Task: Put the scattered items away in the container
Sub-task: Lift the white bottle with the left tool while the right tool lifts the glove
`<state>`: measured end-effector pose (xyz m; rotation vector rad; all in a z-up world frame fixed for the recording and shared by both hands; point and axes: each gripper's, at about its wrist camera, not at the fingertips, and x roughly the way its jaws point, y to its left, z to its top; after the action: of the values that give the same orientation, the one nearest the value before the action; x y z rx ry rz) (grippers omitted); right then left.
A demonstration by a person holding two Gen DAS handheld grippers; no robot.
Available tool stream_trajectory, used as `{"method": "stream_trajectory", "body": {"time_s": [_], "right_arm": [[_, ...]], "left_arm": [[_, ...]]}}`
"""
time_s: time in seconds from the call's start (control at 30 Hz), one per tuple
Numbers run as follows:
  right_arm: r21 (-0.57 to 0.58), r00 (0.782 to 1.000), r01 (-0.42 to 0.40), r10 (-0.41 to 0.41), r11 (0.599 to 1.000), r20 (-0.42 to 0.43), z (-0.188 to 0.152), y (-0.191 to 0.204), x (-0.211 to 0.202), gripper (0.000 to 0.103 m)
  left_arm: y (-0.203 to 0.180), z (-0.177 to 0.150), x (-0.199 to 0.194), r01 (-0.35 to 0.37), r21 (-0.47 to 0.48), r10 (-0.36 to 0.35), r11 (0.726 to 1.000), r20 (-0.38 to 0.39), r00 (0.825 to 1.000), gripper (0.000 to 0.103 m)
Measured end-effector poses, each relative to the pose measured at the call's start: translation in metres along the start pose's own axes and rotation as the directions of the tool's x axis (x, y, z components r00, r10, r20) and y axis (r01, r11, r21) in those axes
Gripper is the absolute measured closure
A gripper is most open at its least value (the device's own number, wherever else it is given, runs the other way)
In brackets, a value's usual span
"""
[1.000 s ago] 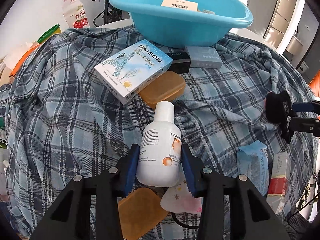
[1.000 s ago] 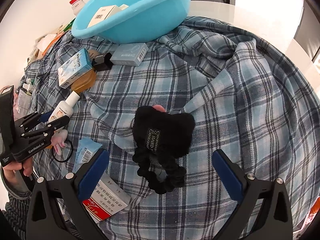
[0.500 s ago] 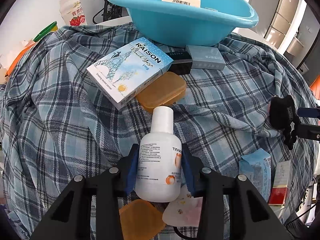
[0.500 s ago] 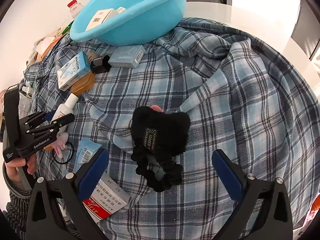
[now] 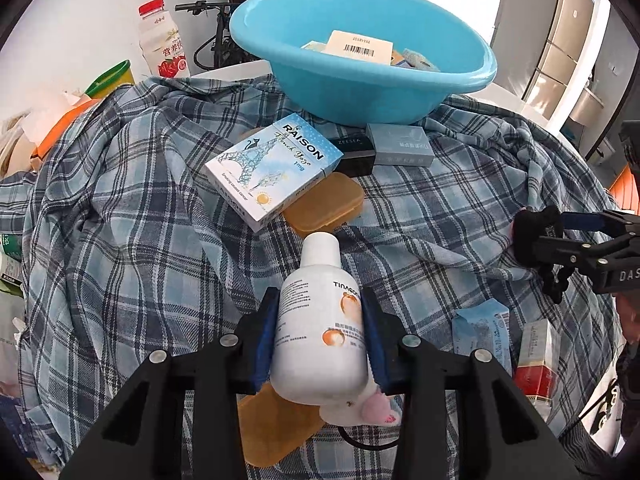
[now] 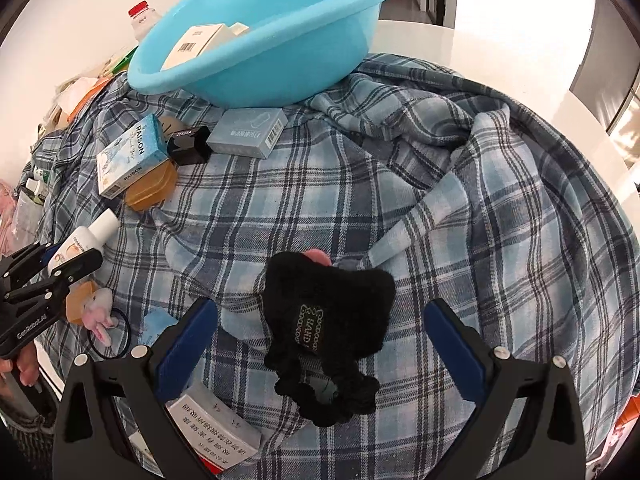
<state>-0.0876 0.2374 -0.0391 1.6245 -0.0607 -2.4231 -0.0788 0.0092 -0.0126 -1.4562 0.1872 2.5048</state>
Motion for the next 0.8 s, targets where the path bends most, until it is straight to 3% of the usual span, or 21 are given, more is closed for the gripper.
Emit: {"method": "stream_trajectory", "body": {"time_s": [0.13, 0.17, 0.2, 0.23, 0.33, 0.57, 0.8], "right_arm": [[0.013, 1.0, 0.018, -0.018, 1.0, -0.008, 0.001, -0.003, 0.008, 0.001], [0.01, 1.0, 0.012, -0.012, 1.0, -0.006, 0.0, -0.004, 0.008, 0.006], [-0.008, 1.0, 0.003, -0.003, 1.0, 0.007, -0.001, -0.003, 0.007, 0.023], [-0.049, 1.0, 0.01, -0.01, 0.999, 0.005, -0.002, 0.0, 0.006, 0.065], [-0.094, 0.998, 0.034, -0.029, 0.995, 0.054, -0.005, 0.005, -0.007, 0.063], [-0.126, 0.992, 0.001, 0.014, 0.992, 0.123, -0.007, 0.012, -0.041, 0.063], [-0.125, 0.992, 0.008, 0.008, 0.992, 0.124, -0.009, 0.015, -0.045, 0.063]], "left_arm": [[0.005, -0.002, -0.002, -0.005, -0.009, 0.005, 1.0, 0.003, 1.0, 0.061], [0.006, -0.002, -0.001, -0.004, -0.012, 0.004, 1.0, 0.003, 1.0, 0.061], [0.006, -0.002, -0.001, -0.003, -0.016, 0.003, 1.0, 0.004, 1.0, 0.061], [0.006, -0.002, 0.0, -0.002, -0.02, 0.002, 1.0, 0.005, 1.0, 0.061], [0.006, -0.002, -0.002, 0.013, -0.025, -0.012, 1.0, 0.009, 1.0, 0.061], [-0.001, 0.002, -0.008, 0.023, -0.012, -0.022, 1.0, 0.027, 0.999, 0.061], [-0.007, 0.0, -0.008, 0.026, -0.006, -0.026, 1.0, 0.021, 0.999, 0.061]]}}
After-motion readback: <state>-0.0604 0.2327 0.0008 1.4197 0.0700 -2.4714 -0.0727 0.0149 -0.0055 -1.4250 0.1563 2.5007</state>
